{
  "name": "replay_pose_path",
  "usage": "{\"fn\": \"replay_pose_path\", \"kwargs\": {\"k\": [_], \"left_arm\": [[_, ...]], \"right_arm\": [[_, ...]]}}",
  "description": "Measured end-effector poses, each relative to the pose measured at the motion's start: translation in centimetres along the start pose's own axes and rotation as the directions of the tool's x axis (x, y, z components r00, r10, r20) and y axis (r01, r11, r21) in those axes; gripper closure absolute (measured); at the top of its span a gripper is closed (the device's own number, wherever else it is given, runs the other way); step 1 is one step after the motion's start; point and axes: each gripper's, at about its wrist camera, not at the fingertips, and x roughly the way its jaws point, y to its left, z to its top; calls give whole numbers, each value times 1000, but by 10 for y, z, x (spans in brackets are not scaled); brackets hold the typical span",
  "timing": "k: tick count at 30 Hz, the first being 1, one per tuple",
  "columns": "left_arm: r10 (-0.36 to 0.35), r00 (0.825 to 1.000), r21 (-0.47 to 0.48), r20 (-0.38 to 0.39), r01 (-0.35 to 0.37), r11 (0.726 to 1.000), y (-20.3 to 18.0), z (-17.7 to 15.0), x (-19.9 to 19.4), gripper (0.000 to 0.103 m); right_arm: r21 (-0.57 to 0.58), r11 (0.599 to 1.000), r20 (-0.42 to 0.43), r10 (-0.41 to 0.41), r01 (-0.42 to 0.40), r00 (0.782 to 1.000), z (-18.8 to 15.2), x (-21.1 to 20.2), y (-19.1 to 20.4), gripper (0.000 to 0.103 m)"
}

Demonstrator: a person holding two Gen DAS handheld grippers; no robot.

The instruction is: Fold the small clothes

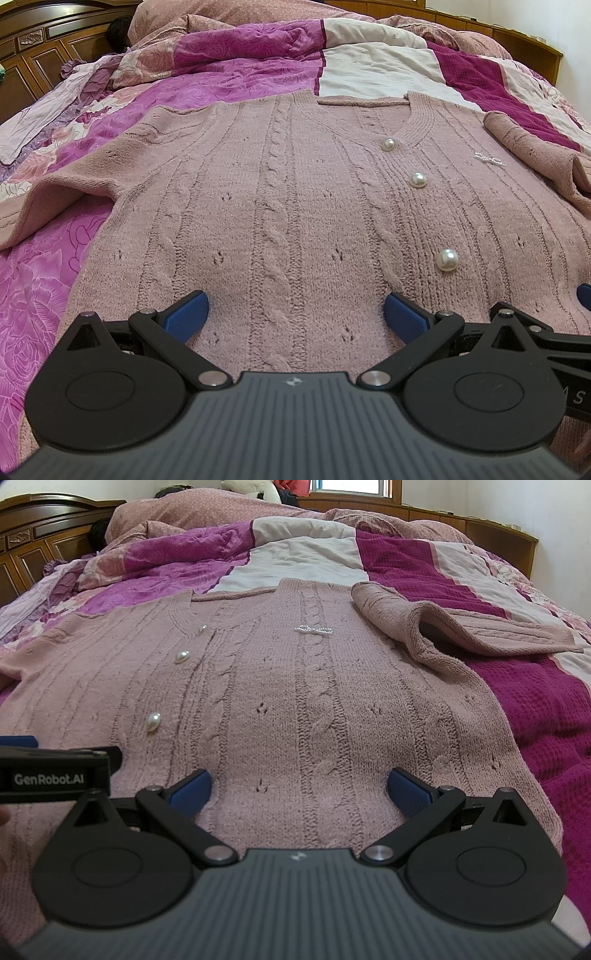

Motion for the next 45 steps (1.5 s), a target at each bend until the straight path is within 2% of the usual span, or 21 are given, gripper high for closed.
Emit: {"fn": "replay_pose_path", "kwargs": {"k": [11, 17, 22, 27, 34, 45], "left_arm": [[-2, 1000, 2, -8, 2, 1000, 0, 1, -1, 0], [-8, 1000, 24, -28, 9, 1000, 0, 8, -3, 0], [-30, 997, 10, -77, 31, 999, 5, 20, 0, 0], [-51, 993, -17, -105, 50, 999, 13, 35, -4, 0], [-47, 995, -27, -83, 45, 999, 18, 59, -22, 0], [-31, 995, -59, -94, 25, 998, 18, 79, -18, 0]], "right_arm": [[-1, 1000, -2, 1, -1, 1000, 0, 1, 0, 0], [-10, 1000, -35, 15, -15, 999, 4, -1, 0, 0], [16, 998, -80, 59, -58, 995, 16, -3, -8, 0], [59, 991, -67, 122, -119, 990, 30, -15, -19, 0], [145, 980, -19, 141, -136, 990, 57, -25, -53, 0], [258, 966, 41, 23, -33, 999, 93, -12, -137, 0]]}}
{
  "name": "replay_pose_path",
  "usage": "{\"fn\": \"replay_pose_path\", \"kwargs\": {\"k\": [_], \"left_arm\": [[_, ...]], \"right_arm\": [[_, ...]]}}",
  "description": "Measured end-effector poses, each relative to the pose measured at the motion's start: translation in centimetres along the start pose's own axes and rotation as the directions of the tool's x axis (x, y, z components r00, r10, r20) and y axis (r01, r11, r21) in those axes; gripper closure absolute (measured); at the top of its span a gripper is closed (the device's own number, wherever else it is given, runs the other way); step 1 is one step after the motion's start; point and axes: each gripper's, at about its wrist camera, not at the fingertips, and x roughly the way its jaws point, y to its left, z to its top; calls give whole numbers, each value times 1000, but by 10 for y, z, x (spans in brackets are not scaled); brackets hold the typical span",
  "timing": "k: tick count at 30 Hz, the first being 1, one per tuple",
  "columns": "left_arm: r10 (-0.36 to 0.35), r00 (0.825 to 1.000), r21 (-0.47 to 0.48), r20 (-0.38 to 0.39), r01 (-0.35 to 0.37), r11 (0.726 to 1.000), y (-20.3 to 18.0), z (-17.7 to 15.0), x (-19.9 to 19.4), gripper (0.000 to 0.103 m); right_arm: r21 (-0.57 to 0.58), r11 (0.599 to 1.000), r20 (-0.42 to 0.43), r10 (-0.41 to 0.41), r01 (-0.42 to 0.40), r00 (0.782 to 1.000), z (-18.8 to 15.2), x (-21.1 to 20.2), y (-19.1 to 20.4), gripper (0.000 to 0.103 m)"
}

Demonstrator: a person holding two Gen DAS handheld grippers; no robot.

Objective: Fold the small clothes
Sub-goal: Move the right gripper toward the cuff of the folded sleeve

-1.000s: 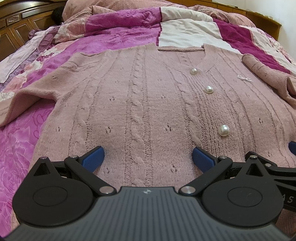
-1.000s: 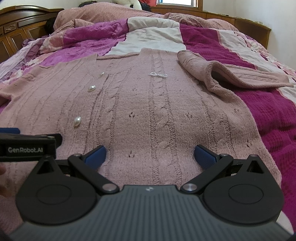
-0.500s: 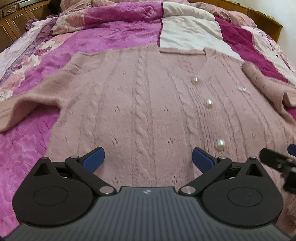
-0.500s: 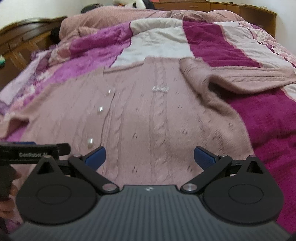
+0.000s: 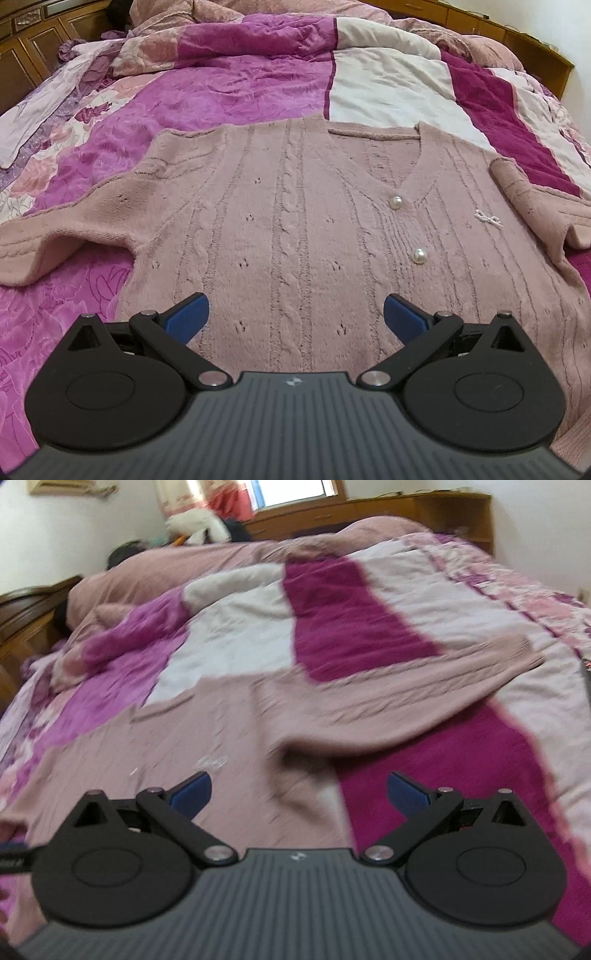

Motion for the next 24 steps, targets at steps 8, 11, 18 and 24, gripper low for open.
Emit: {"fn": "replay_pose_path", "kwargs": {"k": [8, 11, 18, 24], "left_arm": [[18, 1000, -14, -24, -19, 1000, -2, -1, 11, 0], [17, 999, -29, -39, -18, 999, -2, -3, 17, 0], [42, 996, -30, -84, -44, 999, -7, -9, 36, 0], [52, 994, -34, -98, -55, 998, -7, -10, 48, 0]], "right_arm": [[114, 992, 4, -55, 54, 998, 23, 33, -49, 0], [137, 989, -2, -64, 63, 998, 27, 46, -62, 0], [199, 979, -25, -48, 52, 999, 28, 71, -83, 0], [226, 973, -17, -44, 47, 999, 31, 87, -92, 0]]}}
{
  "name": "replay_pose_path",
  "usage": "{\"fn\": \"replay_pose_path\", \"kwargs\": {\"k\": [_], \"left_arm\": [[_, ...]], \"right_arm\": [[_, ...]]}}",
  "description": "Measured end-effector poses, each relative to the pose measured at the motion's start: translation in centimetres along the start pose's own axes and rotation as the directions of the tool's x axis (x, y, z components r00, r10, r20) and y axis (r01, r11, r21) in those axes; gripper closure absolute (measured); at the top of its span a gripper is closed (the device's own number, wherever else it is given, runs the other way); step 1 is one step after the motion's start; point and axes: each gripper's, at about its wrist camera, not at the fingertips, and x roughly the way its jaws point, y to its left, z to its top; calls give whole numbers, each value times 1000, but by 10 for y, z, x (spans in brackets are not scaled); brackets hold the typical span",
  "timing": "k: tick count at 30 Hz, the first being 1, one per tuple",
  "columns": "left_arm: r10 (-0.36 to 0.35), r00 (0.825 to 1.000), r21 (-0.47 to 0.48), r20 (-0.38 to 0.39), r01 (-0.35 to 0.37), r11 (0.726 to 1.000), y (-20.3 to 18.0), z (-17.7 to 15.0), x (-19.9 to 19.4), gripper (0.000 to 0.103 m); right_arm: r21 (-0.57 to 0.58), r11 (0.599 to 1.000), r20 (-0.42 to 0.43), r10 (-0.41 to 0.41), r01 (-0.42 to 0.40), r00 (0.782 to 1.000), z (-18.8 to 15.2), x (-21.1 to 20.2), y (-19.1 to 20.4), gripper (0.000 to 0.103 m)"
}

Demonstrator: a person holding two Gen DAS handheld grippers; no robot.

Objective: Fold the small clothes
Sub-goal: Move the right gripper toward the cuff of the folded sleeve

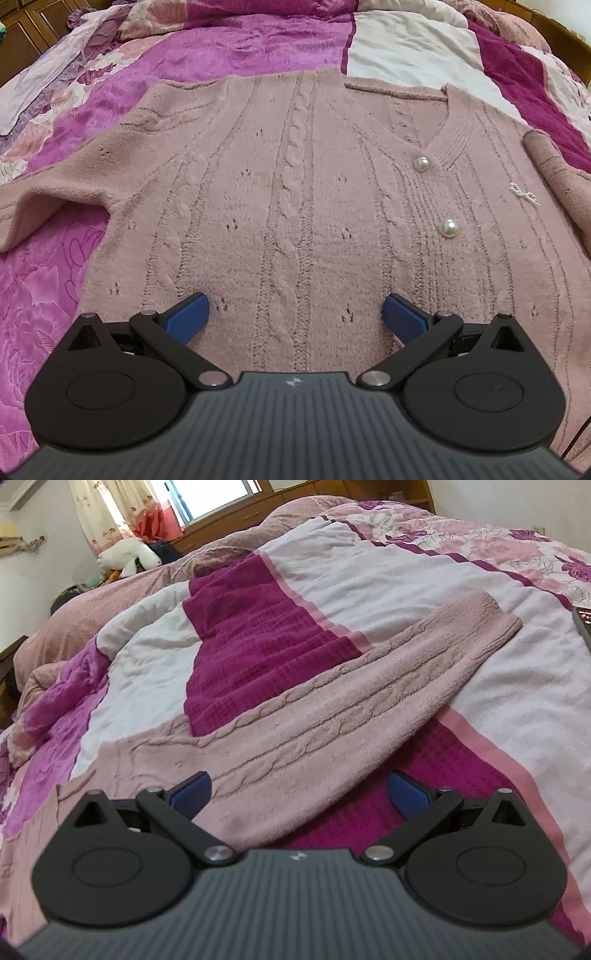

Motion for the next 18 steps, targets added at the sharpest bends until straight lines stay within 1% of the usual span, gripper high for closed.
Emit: {"fn": "replay_pose_path", "kwargs": {"k": [4, 8, 14, 18], "left_arm": [[7, 1000, 7, -5, -7, 1000, -1, 0, 5, 0], [14, 1000, 21, -2, -14, 1000, -3, -1, 8, 0], [20, 1000, 25, 5, -21, 999, -4, -2, 9, 0], [22, 1000, 30, 7, -23, 999, -5, -3, 9, 0]], "right_arm": [[10, 1000, 11, 2, -2, 1000, 2, 12, -2, 0], [25, 1000, 47, 7, -8, 999, 4, 19, -4, 0], [28, 999, 89, 42, -45, 995, 12, 27, -9, 0], [71, 995, 120, 58, -66, 991, 18, 28, -17, 7]]}}
